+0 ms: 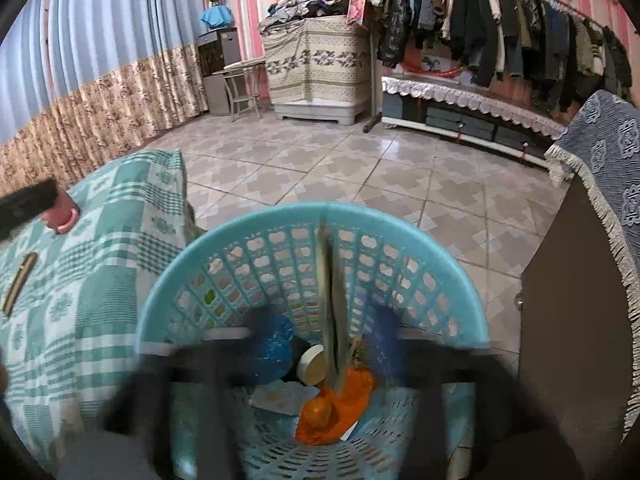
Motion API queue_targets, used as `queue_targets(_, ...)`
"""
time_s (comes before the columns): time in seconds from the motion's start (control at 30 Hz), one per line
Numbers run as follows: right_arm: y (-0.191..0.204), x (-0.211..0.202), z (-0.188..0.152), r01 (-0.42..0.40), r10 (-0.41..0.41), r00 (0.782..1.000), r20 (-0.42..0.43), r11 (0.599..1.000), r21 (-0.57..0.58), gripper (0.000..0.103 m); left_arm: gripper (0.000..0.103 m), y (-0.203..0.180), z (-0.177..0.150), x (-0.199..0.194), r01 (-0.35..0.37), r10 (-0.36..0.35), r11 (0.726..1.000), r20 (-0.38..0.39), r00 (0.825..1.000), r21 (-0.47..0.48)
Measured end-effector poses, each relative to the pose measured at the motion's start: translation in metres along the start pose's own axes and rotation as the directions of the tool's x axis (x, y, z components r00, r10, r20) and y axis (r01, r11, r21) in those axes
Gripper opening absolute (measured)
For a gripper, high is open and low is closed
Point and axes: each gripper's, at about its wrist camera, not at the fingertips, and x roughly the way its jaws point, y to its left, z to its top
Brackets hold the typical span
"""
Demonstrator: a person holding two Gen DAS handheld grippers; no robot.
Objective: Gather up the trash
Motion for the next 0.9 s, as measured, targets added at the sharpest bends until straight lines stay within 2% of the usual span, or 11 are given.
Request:
queue_targets(0.1,0.007,0.0,-0.003,0.015,-0.015,1.0,-0.016,1.0,-0.026,0.076,0.097,0.016,-0.001,-0.02,-0.015,0.015,1.0,0.014,1.0,-0.013)
queue_targets(0.17,0.013,-0.007,-0.005,0.035,-0.035,0.999,0.0,0.999,-0.039,0.09,0.097,0.026,-0.001,-0.034,-0.028,0.029,0.999,0.026,0.999,-0.022)
queue_targets(0.23,0.023,-0.016,-0.008,0.053,-0.052,0.998,0.021,0.996,-0.067,0.096,0.097,0.036,-0.002,-0.05,-0.045,0.047,0.998,0.045,0.998,-0.036)
queue_targets(0.4,0.047,-0.041,-0.011,0.07,-0.064,0.996,0.057,0.991,-0.116,0.098,0.098,0.059,-0.014,-0.085,-0.115,0.117,0.992,0.052,0.992,-0.049)
queue_targets(0.5,0.061,-0.066,-0.012,0.031,-0.02,0.995,0.094,0.993,-0.118,0.098,0.098,0.069,-0.027,-0.103,-0.123,0.126,0.991,0.045,0.991,-0.06)
queue_targets(0.63,0.082,-0.097,-0.011,-0.004,0.026,0.989,0.148,0.989,-0.148,0.098,0.098,0.089,-0.048,-0.129,-0.169,0.173,0.981,0.034,0.984,-0.096)
queue_targets(0.77,0.111,-0.12,-0.012,-0.04,0.071,0.982,0.172,0.984,-0.175,0.098,0.098,0.114,-0.067,-0.152,-0.156,0.163,0.973,0.024,0.986,-0.172)
queue_targets(0.83,0.121,-0.129,-0.015,-0.083,0.112,0.978,0.176,0.983,-0.162,0.098,0.098,0.123,-0.078,-0.163,-0.192,0.2,0.962,0.024,0.979,-0.192)
queue_targets(0.9,0.132,-0.137,-0.02,-0.128,0.152,0.975,0.162,0.98,-0.149,0.098,0.098,0.131,-0.089,-0.174,-0.255,0.264,0.946,0.021,0.964,-0.2)
